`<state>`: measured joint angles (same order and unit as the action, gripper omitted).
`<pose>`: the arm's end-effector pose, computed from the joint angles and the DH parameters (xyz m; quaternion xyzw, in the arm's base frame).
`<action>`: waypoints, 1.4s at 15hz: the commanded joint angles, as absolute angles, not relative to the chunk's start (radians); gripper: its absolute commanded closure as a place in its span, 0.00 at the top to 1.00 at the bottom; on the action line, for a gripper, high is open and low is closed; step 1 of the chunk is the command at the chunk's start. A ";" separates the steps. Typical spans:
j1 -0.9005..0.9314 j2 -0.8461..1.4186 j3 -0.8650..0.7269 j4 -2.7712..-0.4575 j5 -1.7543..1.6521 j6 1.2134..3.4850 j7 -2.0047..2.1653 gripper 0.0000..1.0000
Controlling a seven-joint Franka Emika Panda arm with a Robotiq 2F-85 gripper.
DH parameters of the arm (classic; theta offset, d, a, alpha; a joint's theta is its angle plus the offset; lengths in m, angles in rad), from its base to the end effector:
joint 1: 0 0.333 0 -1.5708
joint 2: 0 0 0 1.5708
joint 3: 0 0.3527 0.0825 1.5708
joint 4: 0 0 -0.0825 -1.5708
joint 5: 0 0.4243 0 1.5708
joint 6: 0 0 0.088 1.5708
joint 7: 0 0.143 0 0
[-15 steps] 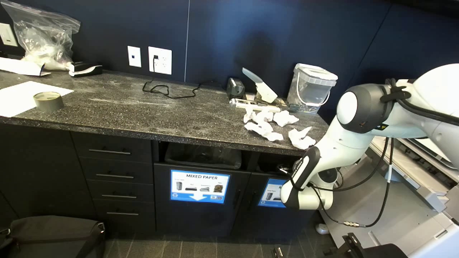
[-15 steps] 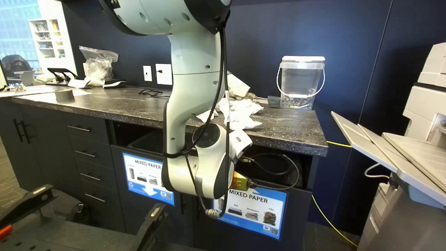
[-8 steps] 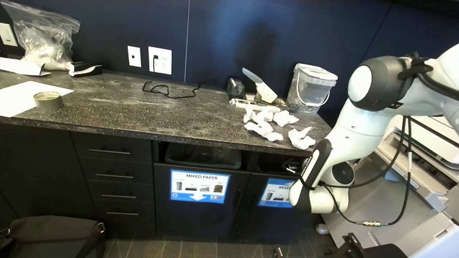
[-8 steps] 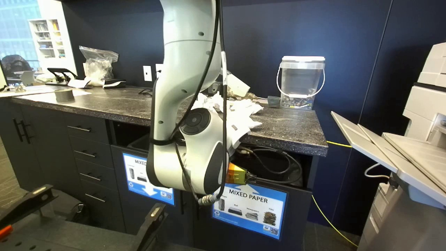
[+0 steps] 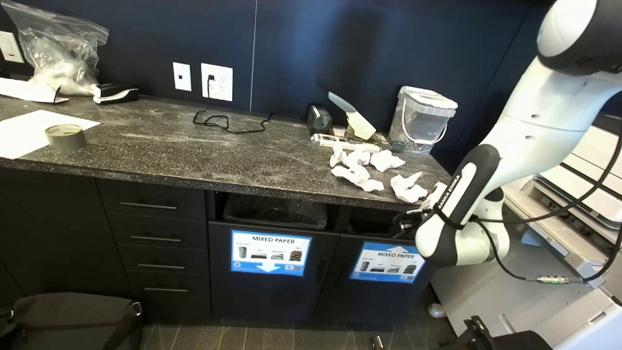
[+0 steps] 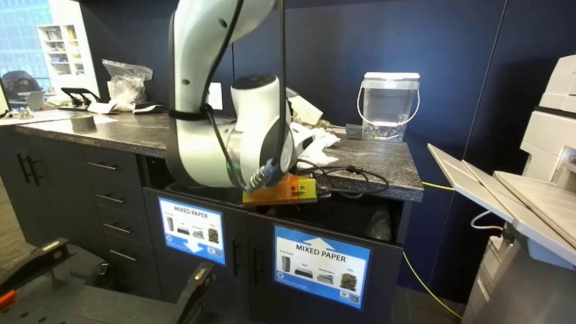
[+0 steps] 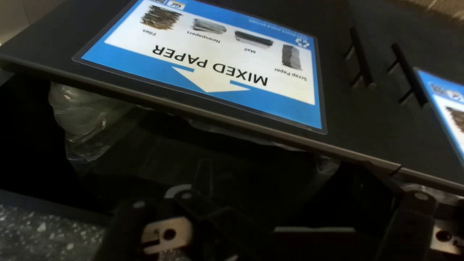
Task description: Put the tissues inside the rubbish.
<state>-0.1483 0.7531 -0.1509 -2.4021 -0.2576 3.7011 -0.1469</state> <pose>0.5088 -0.1269 0.0327 0.9610 0.0834 0.2553 0.0660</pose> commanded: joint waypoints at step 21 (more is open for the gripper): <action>-0.262 0.291 0.245 -2.206 0.023 2.948 -0.994 1.00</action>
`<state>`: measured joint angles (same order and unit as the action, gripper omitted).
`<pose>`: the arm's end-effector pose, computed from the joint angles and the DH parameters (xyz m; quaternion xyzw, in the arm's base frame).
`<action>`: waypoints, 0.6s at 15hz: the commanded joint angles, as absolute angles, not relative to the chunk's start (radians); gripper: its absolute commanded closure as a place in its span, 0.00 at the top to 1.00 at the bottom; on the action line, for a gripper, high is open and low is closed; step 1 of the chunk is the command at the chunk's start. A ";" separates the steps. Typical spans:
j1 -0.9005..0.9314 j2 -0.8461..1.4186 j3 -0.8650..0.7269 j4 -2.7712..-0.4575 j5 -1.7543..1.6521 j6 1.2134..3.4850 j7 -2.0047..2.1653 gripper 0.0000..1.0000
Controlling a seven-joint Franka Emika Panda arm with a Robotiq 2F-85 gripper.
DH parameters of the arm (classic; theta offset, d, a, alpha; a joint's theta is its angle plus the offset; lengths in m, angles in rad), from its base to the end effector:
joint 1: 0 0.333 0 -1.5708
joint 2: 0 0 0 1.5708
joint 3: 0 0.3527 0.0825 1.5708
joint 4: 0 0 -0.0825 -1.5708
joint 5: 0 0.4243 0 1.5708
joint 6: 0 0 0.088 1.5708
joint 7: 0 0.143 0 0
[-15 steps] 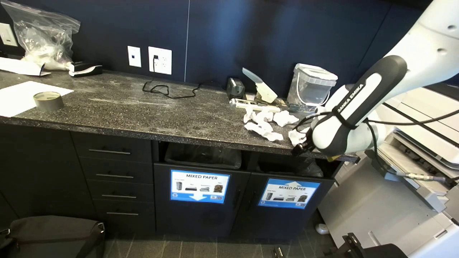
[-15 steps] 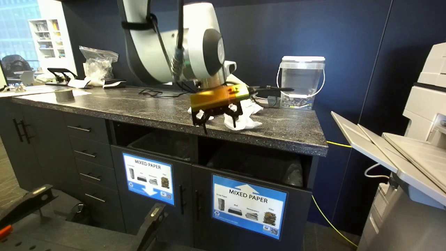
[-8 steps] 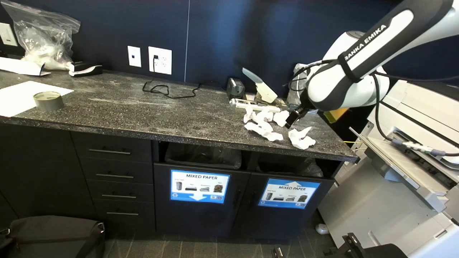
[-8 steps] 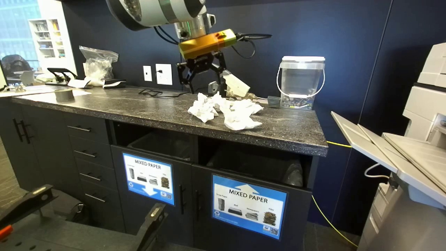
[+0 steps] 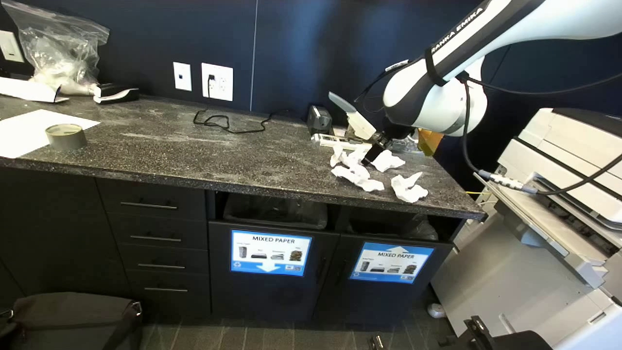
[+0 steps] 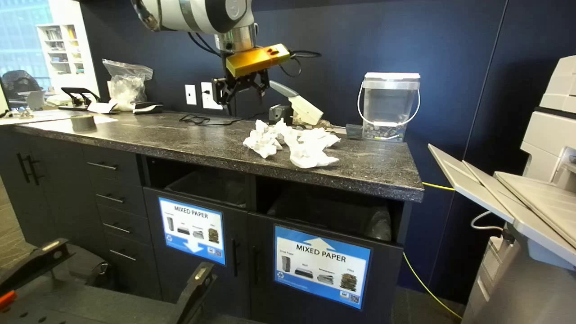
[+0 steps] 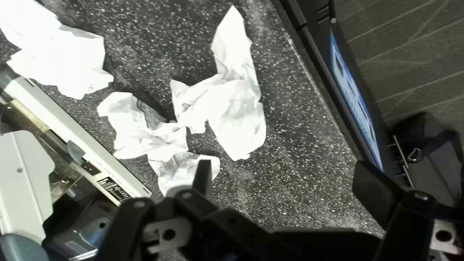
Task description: Put the tissues inside the rubbish.
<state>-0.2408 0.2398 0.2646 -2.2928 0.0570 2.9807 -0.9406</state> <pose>0.6159 0.0105 0.2692 0.8790 0.4184 0.2198 0.0636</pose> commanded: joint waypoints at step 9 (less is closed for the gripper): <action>-0.260 0.449 0.251 -1.993 0.032 2.744 -1.151 1.00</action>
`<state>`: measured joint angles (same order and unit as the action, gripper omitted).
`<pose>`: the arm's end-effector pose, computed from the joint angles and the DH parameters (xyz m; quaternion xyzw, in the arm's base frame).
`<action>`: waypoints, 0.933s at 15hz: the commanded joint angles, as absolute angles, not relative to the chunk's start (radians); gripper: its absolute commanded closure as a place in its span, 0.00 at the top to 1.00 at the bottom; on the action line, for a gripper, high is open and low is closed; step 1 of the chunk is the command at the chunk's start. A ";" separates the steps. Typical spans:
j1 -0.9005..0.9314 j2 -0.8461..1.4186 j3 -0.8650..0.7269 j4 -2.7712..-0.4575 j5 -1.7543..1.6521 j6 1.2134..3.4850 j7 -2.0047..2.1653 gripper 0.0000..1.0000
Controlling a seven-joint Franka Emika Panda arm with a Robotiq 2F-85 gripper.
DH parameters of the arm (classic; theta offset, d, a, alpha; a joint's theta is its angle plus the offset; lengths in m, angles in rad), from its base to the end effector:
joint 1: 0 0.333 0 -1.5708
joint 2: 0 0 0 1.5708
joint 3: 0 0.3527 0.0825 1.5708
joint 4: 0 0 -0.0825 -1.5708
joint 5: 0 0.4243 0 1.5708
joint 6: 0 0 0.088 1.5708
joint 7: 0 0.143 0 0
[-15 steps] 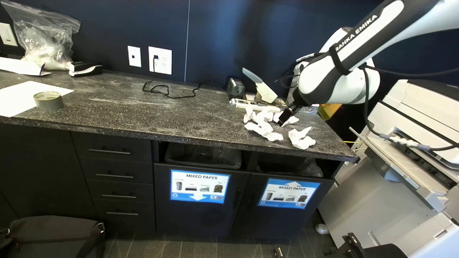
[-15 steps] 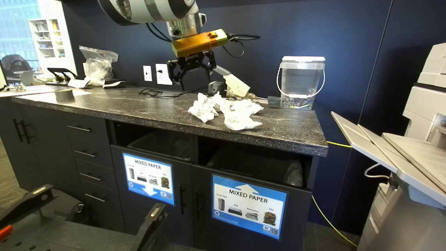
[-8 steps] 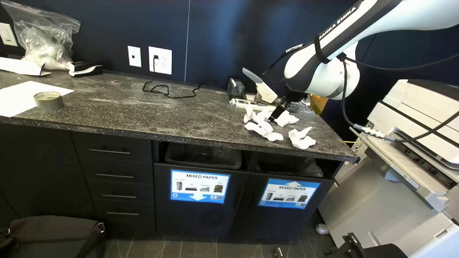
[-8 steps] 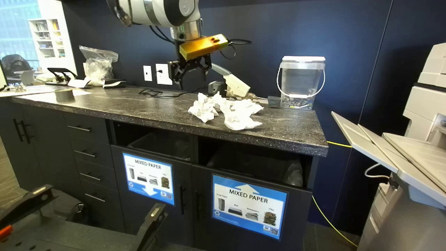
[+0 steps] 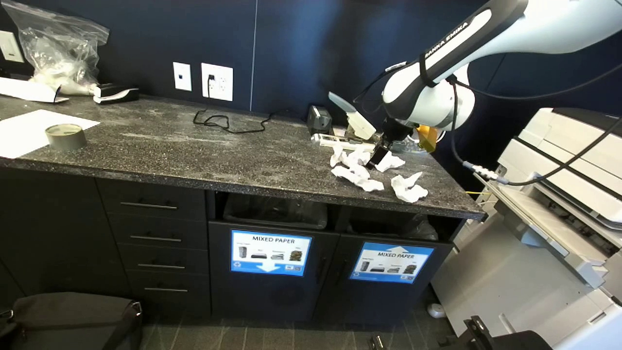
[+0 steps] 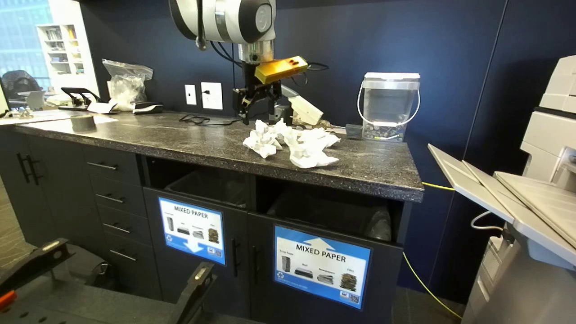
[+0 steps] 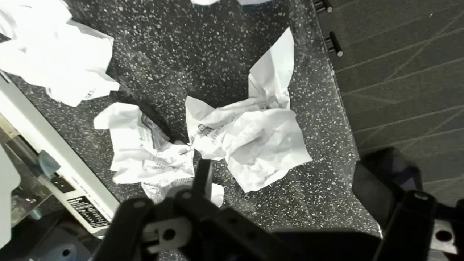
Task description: Put the tissues inside the rubbish.
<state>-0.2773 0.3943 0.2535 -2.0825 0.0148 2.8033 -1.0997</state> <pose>0.6683 -0.0204 0.2446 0.8574 0.4839 0.1687 0.0476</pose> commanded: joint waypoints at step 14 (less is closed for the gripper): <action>-0.099 0.604 0.079 -1.806 -0.084 2.581 -0.972 1.00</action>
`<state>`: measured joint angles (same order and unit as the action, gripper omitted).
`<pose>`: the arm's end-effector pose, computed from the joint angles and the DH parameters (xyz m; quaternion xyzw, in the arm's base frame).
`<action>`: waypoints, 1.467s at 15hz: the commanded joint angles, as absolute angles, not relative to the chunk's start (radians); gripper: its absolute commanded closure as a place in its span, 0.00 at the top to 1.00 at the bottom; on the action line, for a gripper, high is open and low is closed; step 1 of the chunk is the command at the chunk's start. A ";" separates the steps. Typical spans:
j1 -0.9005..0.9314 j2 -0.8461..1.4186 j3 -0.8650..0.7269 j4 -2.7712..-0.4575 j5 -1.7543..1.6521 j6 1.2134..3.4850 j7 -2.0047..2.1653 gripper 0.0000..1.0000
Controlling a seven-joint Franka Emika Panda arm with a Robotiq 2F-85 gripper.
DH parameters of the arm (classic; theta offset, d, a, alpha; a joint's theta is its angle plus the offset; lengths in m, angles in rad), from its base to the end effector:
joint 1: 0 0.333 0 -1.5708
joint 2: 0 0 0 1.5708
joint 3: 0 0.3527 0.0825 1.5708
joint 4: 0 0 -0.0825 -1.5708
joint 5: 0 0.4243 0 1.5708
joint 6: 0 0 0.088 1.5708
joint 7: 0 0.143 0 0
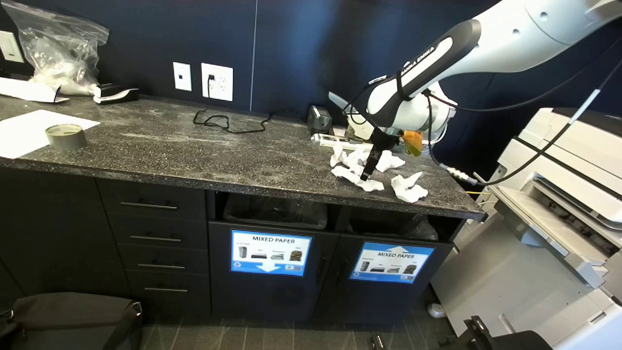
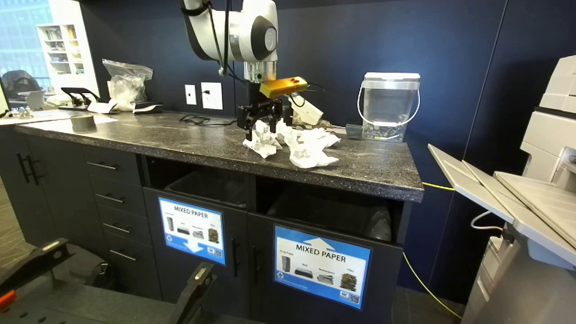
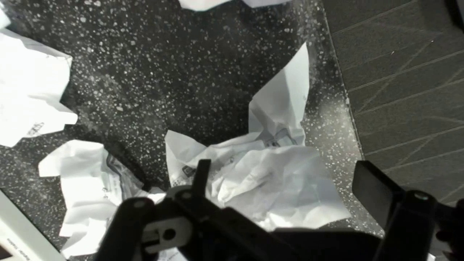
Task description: Put the tissues inside the rubbish.
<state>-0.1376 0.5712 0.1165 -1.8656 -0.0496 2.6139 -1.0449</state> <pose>0.7099 -0.0190 0.1926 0.8640 0.4949 0.0863 0.0322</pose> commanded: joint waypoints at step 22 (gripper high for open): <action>-0.116 0.719 0.092 -1.697 -0.078 2.543 -0.751 0.68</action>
